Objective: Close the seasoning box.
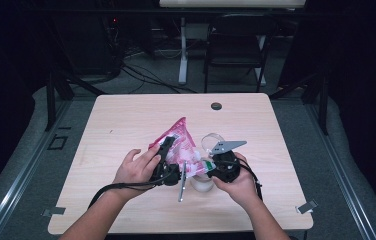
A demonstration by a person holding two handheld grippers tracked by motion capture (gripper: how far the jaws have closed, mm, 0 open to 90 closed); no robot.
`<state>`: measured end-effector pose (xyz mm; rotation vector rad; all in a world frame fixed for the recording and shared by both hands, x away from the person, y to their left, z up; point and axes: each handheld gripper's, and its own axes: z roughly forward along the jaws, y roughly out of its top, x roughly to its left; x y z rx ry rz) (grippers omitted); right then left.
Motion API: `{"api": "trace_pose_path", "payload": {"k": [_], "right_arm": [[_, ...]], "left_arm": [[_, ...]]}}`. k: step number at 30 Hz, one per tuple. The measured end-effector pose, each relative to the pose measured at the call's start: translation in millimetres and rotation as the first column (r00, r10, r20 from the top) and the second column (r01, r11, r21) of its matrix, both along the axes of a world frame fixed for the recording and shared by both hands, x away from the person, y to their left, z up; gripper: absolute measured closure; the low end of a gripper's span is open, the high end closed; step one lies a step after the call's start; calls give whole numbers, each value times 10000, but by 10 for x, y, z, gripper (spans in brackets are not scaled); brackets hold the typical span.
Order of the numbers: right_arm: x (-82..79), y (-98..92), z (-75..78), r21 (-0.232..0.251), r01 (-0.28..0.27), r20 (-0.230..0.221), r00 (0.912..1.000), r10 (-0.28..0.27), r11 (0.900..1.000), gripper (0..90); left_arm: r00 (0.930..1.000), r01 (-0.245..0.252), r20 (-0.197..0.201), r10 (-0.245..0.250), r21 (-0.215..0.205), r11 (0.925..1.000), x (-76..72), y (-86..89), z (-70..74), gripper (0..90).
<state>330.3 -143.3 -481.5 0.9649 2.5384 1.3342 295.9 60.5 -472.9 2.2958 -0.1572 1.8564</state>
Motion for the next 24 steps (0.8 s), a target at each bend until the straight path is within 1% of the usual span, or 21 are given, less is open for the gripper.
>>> {"api": "trace_pose_path", "payload": {"k": [3,4,9,10,11,12,24], "right_arm": [[-1,0,0,0,3,4,10000,-3,10000,900],[0,-1,0,9,10,2,10000,-10,10000,900],[0,0,-1,-2,12,7,10000,-12,10000,900],[0,-1,0,1,9,1,10000,-9,10000,900],[0,-1,0,1,9,1,10000,-9,10000,900],[0,-1,-1,3,9,2,10000,-9,10000,900],[0,-3,1,30,30,22,10000,-30,10000,900]], "left_arm": [[10000,7,20,-7,-1,10000,-3,-3,3,668],[9999,94,69,-94,-26,10000,1,-4,0,668],[9999,83,72,-82,-10,10000,-1,-6,4,668],[10000,-2,-23,2,-20,10000,-8,-7,5,668],[10000,-2,-23,2,-20,10000,-8,-7,5,668],[10000,25,58,-26,40,10000,-9,-9,11,668],[9999,82,74,-82,32,10000,-14,-19,21,668]]}}
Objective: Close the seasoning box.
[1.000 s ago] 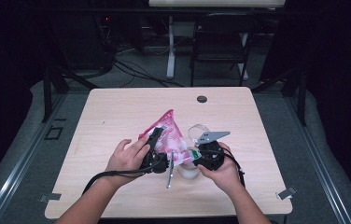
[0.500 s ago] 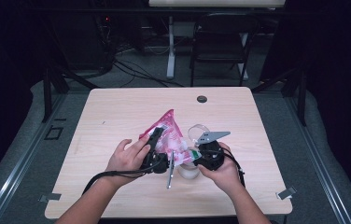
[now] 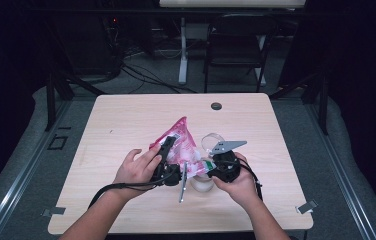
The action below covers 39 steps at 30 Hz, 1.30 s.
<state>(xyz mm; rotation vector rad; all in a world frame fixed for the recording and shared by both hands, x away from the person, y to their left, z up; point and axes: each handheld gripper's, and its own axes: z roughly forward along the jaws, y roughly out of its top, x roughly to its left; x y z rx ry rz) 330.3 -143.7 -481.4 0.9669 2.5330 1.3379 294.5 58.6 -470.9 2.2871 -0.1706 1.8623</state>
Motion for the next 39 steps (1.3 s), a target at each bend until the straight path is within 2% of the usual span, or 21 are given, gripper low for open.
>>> {"api": "trace_pose_path", "payload": {"k": [5,10,21,29,39], "right_arm": [[0,-3,1,25,18,21,10000,-18,10000,900],[-1,-5,3,32,25,15,10000,-25,10000,900],[0,-14,6,35,12,16,10000,-12,10000,900],[-1,-19,8,77,-2,-4,10000,2,10000,900],[-5,-17,8,105,0,-17,10000,0,9999,900]], "left_arm": [[10000,1,-40,-1,-75,10000,-1,-4,1,668],[9999,122,104,-122,-53,9999,-1,-11,6,668],[10000,48,13,-48,-39,10000,-5,-25,19,669],[9997,190,150,-190,-52,9998,-3,-31,32,669],[9999,142,89,-141,-73,9999,-18,-34,44,669]]}}
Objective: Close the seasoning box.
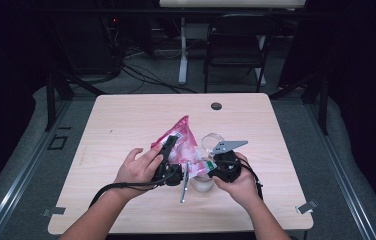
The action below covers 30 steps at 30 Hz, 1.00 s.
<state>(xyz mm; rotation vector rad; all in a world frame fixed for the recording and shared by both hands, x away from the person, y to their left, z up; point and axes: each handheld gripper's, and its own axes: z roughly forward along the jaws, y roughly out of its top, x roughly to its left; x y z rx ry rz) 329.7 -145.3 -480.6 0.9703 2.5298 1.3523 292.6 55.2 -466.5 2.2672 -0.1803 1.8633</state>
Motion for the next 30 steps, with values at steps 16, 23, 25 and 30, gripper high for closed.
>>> {"api": "trace_pose_path", "payload": {"k": [16,23,25,30], "right_arm": [[4,-19,2,39,-11,-29,10000,11,10000,900],[5,-26,4,-4,-36,-36,10000,36,10000,900],[6,-31,6,0,-36,-40,10000,36,10000,900],[4,-37,11,5,-28,-45,10000,28,10000,900]], "left_arm": [[9999,47,90,-47,-2,10000,8,-14,20,669],[9999,71,108,-71,-4,10000,7,-19,28,669],[9998,152,112,-151,-111,9998,11,-18,19,670],[9999,57,92,-57,-68,10000,0,-29,33,670]]}}
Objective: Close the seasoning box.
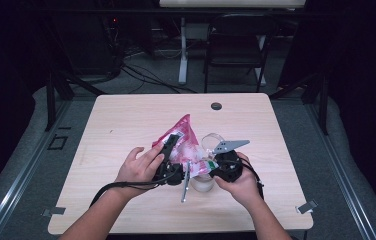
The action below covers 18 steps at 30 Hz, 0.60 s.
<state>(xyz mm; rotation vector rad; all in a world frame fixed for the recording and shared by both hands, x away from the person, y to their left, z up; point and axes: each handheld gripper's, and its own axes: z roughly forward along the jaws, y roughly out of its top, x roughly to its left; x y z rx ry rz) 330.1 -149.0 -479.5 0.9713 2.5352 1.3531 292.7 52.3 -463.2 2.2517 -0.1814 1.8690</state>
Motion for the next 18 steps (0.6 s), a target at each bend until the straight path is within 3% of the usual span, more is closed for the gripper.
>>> {"api": "trace_pose_path", "payload": {"k": [18], "right_arm": [[6,-23,4,9,-5,-28,10000,5,10000,900]], "left_arm": [[9999,83,150,-84,65,9999,-5,-35,25,670]]}}
